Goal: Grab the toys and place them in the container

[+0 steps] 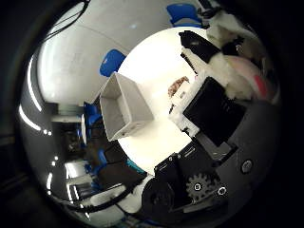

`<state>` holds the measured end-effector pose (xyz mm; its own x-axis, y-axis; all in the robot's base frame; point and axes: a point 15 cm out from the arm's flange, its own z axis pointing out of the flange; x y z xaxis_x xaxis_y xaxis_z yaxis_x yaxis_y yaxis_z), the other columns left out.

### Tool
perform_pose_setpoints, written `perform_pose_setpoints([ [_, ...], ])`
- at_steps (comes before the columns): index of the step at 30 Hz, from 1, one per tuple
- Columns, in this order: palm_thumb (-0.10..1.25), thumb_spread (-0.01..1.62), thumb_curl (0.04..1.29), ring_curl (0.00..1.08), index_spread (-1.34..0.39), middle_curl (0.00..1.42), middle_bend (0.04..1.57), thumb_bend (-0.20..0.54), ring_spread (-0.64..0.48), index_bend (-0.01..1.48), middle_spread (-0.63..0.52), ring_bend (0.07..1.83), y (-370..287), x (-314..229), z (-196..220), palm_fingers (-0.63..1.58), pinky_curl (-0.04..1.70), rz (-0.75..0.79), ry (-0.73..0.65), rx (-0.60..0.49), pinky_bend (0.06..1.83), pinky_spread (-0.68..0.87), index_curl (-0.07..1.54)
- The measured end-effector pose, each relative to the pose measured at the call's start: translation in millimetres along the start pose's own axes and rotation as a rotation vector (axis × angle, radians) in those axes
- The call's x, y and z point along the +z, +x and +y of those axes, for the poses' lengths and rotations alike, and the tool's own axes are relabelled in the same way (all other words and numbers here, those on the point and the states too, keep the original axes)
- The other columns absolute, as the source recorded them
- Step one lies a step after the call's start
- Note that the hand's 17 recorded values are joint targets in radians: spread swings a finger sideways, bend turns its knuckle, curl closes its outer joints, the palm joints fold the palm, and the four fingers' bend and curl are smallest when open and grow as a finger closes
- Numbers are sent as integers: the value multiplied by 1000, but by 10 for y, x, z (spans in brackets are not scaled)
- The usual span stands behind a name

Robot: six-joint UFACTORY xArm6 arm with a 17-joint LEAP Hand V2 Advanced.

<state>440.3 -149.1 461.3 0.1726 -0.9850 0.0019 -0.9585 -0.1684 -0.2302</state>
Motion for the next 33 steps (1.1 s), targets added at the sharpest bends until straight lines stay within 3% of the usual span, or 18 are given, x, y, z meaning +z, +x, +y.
perform_pose_setpoints([
  [8,1034,1098,623,787,-192,723,1370,-11,-234,1116,-129,1329,-1191,-449,-273,1101,1079,-119,113,-73,1186,-202,770],
  [17,1040,1085,635,800,-193,715,1374,-13,-236,1113,-127,1313,-2640,-289,-751,1111,1132,-230,118,-229,1148,-214,772],
  [29,1011,1070,647,811,-196,712,1373,-20,-239,1098,-128,1311,-3702,87,-890,1107,1174,-286,78,-292,1127,-228,777],
  [33,897,1042,633,781,-215,693,1324,-35,-235,948,-134,1313,-3780,112,-846,1082,1111,-283,63,-302,1102,-252,759],
])
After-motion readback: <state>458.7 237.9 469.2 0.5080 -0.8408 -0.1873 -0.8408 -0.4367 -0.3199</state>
